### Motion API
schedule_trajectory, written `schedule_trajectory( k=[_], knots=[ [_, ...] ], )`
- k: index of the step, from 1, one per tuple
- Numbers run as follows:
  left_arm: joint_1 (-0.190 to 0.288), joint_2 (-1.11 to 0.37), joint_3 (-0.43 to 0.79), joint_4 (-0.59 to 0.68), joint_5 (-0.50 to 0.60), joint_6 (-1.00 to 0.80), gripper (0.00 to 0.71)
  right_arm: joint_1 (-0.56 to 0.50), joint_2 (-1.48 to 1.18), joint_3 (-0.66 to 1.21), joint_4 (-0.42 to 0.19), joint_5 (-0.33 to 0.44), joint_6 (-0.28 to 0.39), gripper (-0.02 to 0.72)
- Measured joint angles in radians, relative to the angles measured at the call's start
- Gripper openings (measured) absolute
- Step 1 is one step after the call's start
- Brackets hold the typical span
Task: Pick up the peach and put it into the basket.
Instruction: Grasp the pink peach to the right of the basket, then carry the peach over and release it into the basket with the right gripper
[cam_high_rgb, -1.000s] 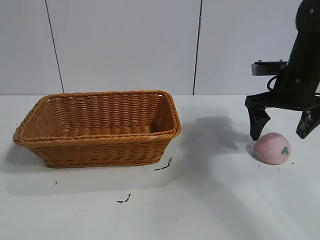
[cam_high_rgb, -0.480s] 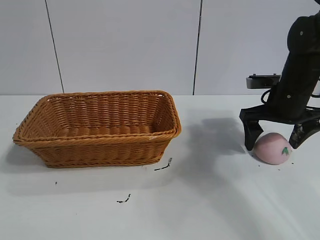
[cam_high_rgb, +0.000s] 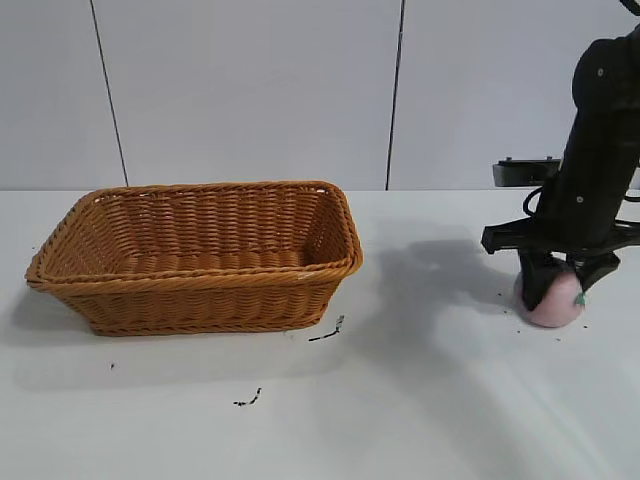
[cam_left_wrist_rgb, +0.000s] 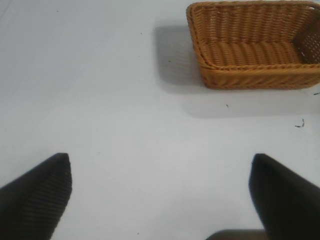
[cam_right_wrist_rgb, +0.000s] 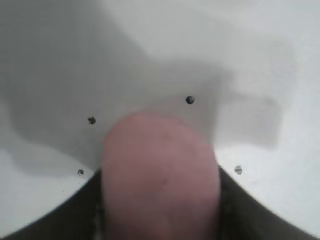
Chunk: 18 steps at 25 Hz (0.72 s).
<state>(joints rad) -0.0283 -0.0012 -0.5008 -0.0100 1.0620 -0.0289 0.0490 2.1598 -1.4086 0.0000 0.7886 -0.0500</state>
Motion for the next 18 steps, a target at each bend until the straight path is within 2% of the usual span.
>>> schedule_trajectory(
  k=[1, 4, 8, 12, 15, 18],
  knots=[
    [0.0, 0.0, 0.0, 0.0, 0.0, 0.0, 0.693, 0.0, -0.002, -0.004, 0.0, 0.005, 0.0, -0.006],
    [0.0, 0.0, 0.0, 0.0, 0.0, 0.0, 0.693, 0.0, -0.001, -0.036, 0.0, 0.05, -0.002, -0.011],
    [0.0, 0.0, 0.0, 0.0, 0.0, 0.0, 0.693, 0.0, -0.007, -0.152, 0.0, 0.176, -0.003, -0.011],
    [0.0, 0.0, 0.0, 0.0, 0.0, 0.0, 0.693, 0.0, -0.055, -0.331, 0.0, 0.318, -0.003, -0.011],
    [0.0, 0.0, 0.0, 0.0, 0.0, 0.0, 0.693, 0.0, -0.081, -0.469, 0.0, 0.396, -0.002, -0.011],
    [0.0, 0.0, 0.0, 0.0, 0.0, 0.0, 0.693, 0.003, -0.086, -0.578, 0.0, 0.418, 0.0, -0.011]
  ],
)
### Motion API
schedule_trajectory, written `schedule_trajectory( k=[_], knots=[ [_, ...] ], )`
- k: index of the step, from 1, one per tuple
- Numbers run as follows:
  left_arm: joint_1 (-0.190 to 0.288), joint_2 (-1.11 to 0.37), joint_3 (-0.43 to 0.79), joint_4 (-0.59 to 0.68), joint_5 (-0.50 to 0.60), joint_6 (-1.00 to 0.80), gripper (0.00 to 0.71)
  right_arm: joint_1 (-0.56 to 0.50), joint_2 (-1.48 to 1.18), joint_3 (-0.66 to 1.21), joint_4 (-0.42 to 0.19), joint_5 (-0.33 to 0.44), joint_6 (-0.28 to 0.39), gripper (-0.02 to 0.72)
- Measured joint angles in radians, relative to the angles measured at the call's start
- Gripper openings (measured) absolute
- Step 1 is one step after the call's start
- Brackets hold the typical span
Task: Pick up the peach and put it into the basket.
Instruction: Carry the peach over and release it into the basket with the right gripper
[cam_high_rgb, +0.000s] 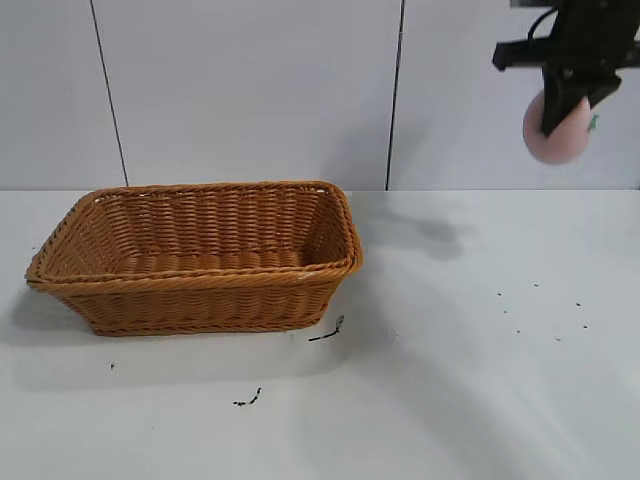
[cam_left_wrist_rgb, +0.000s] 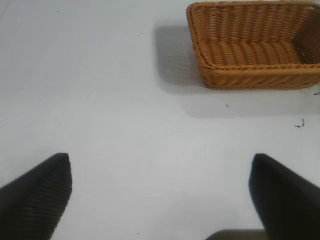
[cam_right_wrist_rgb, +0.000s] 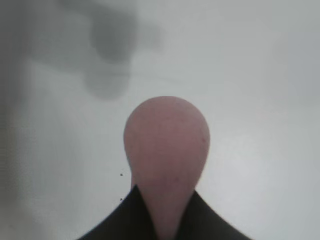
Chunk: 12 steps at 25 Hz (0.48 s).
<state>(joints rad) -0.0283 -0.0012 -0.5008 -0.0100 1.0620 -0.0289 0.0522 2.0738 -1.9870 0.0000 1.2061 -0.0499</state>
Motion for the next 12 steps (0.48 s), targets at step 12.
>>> schedule_trajectory(
  k=[12],
  knots=[
    [0.0, 0.0, 0.0, 0.0, 0.0, 0.0, 0.693, 0.329, 0.005, -0.157, 0.01, 0.002, 0.0, -0.011]
  ],
)
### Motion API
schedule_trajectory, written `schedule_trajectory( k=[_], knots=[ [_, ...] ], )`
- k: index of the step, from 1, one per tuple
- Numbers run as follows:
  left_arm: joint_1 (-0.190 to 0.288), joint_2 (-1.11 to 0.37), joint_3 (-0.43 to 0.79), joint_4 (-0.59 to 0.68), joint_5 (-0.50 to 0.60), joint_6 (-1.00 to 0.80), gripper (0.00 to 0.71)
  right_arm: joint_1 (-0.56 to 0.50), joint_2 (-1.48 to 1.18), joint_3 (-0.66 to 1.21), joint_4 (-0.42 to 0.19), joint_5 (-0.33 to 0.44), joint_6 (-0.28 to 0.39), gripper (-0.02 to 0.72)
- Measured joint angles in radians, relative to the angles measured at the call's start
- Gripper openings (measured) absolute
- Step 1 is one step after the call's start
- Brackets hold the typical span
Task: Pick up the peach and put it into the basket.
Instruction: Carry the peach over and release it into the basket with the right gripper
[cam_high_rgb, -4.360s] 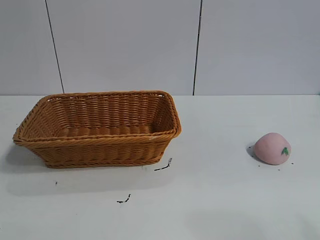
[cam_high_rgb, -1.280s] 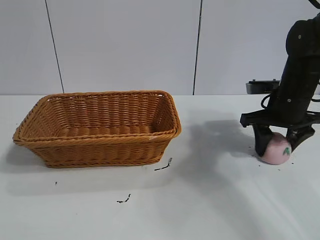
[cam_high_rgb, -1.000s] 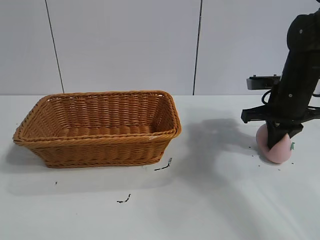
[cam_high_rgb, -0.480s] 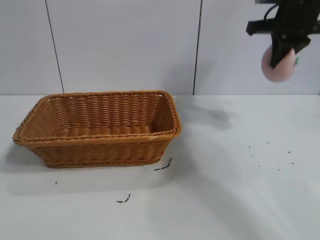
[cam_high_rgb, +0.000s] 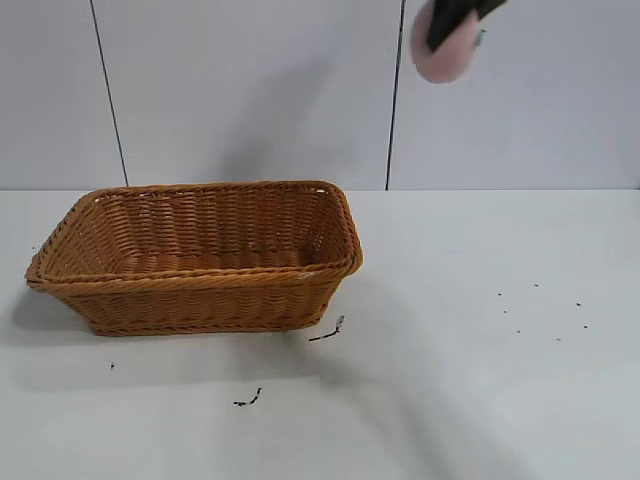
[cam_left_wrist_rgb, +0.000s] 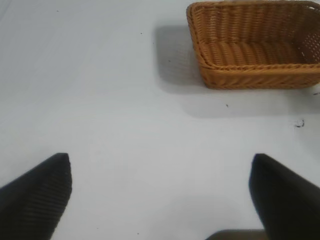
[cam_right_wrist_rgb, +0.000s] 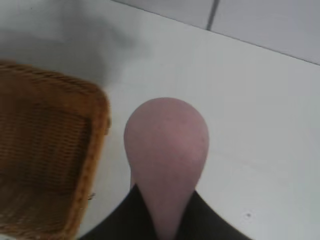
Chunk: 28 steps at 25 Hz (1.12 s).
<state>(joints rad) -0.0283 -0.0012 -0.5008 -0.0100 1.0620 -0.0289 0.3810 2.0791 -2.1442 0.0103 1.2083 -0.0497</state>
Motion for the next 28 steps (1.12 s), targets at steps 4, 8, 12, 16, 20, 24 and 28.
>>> schedule_trajectory(
  k=[4, 8, 12, 16, 20, 24, 28],
  knots=[
    [0.0, 0.0, 0.0, 0.0, 0.0, 0.0, 0.693, 0.126, 0.031, 0.0, 0.001, -0.032, 0.0, -0.011],
    [0.0, 0.0, 0.0, 0.0, 0.0, 0.0, 0.693, 0.209, 0.097, 0.0, 0.002, -0.099, 0.0, -0.011],
    [0.0, 0.0, 0.0, 0.0, 0.0, 0.0, 0.693, 0.257, 0.192, 0.0, 0.002, -0.18, 0.0, -0.011],
    [0.0, 0.0, 0.0, 0.0, 0.0, 0.0, 0.693, 0.268, 0.297, 0.0, 0.003, -0.272, 0.0, -0.011],
    [0.0, 0.0, 0.0, 0.0, 0.0, 0.0, 0.693, 0.268, 0.378, 0.0, 0.001, -0.299, 0.0, -0.011],
    [0.0, 0.0, 0.0, 0.0, 0.0, 0.0, 0.693, 0.268, 0.404, 0.0, 0.005, -0.298, 0.004, 0.074],
    [0.0, 0.0, 0.0, 0.0, 0.0, 0.0, 0.693, 0.268, 0.4, 0.0, 0.008, -0.307, 0.011, 0.494]
  ],
)
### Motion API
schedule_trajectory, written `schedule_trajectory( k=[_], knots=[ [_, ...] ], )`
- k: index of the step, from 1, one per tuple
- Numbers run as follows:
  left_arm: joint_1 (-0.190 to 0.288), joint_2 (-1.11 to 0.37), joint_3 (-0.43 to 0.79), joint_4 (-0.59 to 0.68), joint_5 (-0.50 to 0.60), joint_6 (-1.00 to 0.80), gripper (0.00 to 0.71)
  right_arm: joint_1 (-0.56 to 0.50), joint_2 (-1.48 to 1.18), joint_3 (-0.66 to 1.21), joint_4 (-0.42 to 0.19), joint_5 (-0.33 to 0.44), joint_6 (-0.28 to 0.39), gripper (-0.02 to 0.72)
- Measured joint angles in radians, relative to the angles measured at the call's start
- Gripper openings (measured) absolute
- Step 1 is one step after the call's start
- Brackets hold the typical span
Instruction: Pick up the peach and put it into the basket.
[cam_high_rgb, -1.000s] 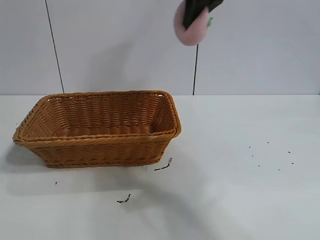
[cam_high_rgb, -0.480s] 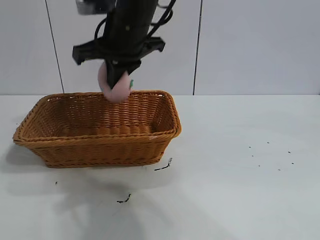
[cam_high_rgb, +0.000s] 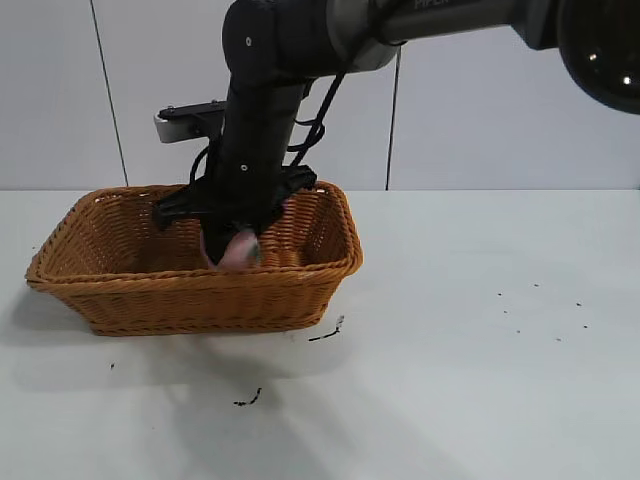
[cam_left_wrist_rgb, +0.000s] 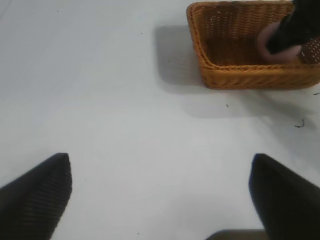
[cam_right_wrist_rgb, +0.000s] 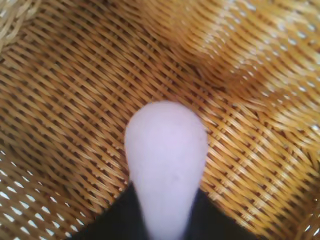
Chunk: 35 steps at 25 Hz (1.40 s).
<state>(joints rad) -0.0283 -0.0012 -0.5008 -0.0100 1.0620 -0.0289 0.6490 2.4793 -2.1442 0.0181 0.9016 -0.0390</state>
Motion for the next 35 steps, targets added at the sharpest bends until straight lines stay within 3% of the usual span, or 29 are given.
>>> schedule_trajectory(
  k=[2, 4, 15, 19, 25, 35],
  knots=[
    [0.0, 0.0, 0.0, 0.0, 0.0, 0.0, 0.693, 0.0, -0.004, -0.001, 0.0, -0.001, 0.0, 0.617],
    [0.0, 0.0, 0.0, 0.0, 0.0, 0.0, 0.693, 0.0, -0.008, -0.019, 0.0, 0.012, 0.0, 0.667],
    [0.0, 0.0, 0.0, 0.0, 0.0, 0.0, 0.693, -0.03, -0.082, -0.353, -0.007, 0.231, 0.029, 0.691],
    [0.0, 0.0, 0.0, 0.0, 0.0, 0.0, 0.693, -0.123, -0.084, -0.364, -0.018, 0.266, 0.051, 0.696],
    [0.0, 0.0, 0.0, 0.0, 0.0, 0.0, 0.693, -0.315, -0.083, -0.354, -0.086, 0.309, 0.054, 0.696],
    [0.0, 0.0, 0.0, 0.0, 0.0, 0.0, 0.693, -0.595, -0.083, -0.354, -0.093, 0.309, 0.039, 0.696]
  ],
)
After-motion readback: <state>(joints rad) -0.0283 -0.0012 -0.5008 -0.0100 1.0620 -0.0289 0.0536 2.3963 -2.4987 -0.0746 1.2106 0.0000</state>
